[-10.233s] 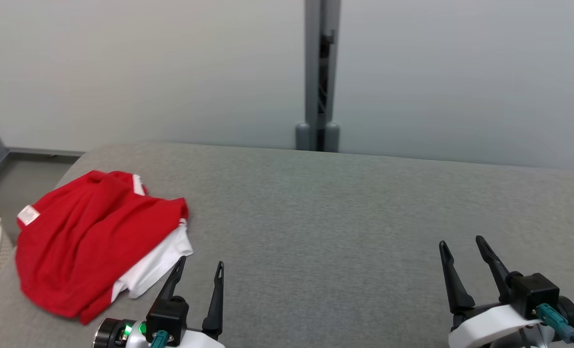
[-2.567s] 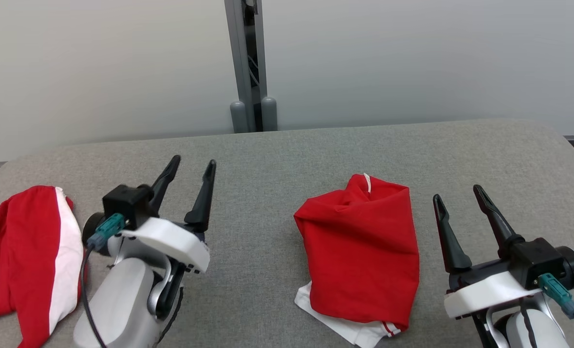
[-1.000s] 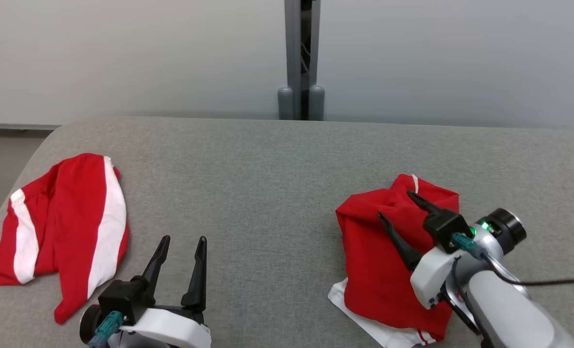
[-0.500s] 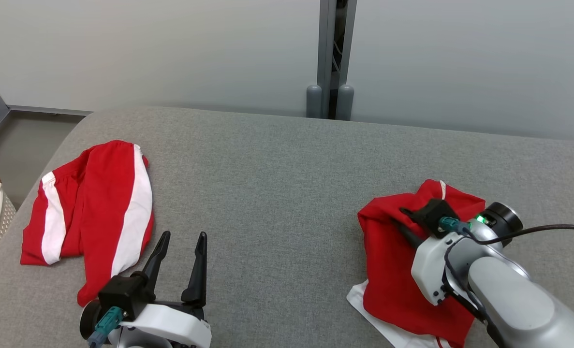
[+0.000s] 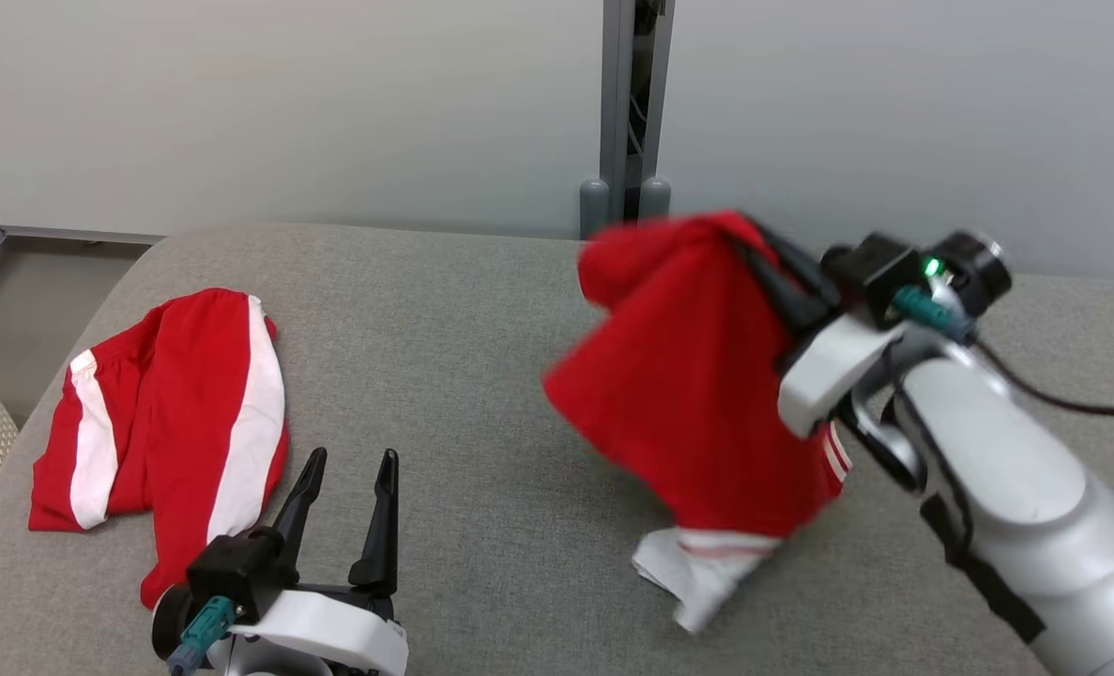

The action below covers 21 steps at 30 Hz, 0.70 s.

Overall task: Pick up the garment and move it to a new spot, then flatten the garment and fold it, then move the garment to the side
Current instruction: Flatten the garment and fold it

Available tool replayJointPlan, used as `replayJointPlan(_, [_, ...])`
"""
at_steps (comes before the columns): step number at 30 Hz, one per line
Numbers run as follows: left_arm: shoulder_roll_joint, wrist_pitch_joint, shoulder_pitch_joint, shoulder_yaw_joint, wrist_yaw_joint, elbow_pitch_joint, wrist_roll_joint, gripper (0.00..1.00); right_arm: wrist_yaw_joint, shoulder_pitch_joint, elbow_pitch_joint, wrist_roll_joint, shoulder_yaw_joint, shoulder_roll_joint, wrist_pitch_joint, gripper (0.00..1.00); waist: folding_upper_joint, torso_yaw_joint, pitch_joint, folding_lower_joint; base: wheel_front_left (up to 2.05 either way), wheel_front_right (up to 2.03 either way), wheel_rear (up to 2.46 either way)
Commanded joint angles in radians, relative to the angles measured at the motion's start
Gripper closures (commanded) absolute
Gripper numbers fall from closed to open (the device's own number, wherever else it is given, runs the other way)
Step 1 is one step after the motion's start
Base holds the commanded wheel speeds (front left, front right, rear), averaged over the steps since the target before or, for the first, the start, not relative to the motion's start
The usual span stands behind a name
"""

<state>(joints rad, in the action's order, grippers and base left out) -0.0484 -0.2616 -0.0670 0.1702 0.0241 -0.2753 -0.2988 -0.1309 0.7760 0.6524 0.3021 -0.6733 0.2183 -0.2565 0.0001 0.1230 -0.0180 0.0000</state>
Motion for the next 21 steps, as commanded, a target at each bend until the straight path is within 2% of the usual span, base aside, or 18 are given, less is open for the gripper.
replayJointPlan(1, [-0.004,-0.003,-0.001,-0.001,-0.005,0.004,0.003,0.0,0.0,0.019,-0.015,-0.01,0.021,0.004,-0.008,1.0,-0.0001,0.0,-0.001,0.0,0.0,0.0,0.0])
replayJointPlan(7, [-0.004,-0.003,0.004,0.001,-0.007,0.01,-0.003,0.0,0.0,0.011,-0.107,-0.11,0.194,0.012,-0.009,1.0,-0.0001,0.005,-0.004,0.0,0.0,0.0,0.0])
replayJointPlan(17, [-0.004,-0.003,0.014,0.0,-0.008,0.012,-0.007,0.0,0.0,-0.021,-0.032,-0.346,0.571,0.033,-0.01,1.0,-0.0001,0.013,-0.004,0.0,0.0,0.0,0.0])
replayJointPlan(21, [-0.004,-0.003,0.013,0.004,-0.006,0.012,-0.006,0.0,0.0,-0.002,-0.04,-0.424,0.66,0.051,-0.01,1.0,-0.0001,0.013,0.0,0.0,0.0,0.0,0.0])
